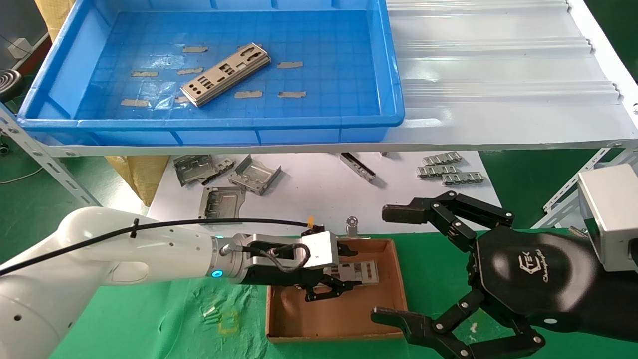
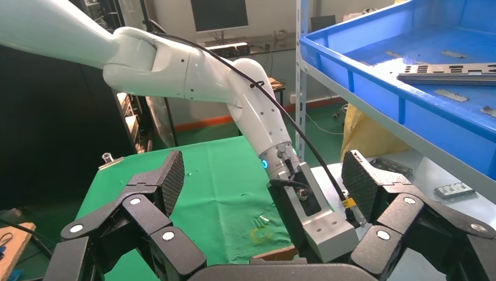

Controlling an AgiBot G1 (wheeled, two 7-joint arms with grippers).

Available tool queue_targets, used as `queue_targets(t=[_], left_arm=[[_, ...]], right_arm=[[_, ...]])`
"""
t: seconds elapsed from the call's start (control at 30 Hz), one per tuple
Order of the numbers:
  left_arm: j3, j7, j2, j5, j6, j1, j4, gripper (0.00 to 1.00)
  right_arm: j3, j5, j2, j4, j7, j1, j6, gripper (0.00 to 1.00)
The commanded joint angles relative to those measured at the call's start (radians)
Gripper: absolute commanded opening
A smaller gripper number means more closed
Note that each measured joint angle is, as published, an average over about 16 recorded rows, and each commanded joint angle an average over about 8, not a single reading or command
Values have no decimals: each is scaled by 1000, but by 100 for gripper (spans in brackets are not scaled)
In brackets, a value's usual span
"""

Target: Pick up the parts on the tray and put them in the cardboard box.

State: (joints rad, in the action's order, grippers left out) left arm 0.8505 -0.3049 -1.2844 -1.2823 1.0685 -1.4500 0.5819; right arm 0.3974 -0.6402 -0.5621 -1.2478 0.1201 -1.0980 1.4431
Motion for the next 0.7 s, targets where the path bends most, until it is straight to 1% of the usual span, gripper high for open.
queue_targets(t=[0.03,0.17,0.33,0.53,0.7], left_arm=[[-1,-12,-6,1,2,-3,-16,100],[-13,-19,6,22,28,-10,-14,100],[-34,-1,47,75,110,-10,15,100],[-64,9,104,146,199,18,59,100],[-81,16,125,183,231,37,74,100]], right_arm=[[0,0,0,0,0,0,0,100],[0,0,0,0,0,0,0,100],[0,0,0,0,0,0,0,100],[0,0,0,0,0,0,0,100],[0,0,0,0,0,0,0,100]])
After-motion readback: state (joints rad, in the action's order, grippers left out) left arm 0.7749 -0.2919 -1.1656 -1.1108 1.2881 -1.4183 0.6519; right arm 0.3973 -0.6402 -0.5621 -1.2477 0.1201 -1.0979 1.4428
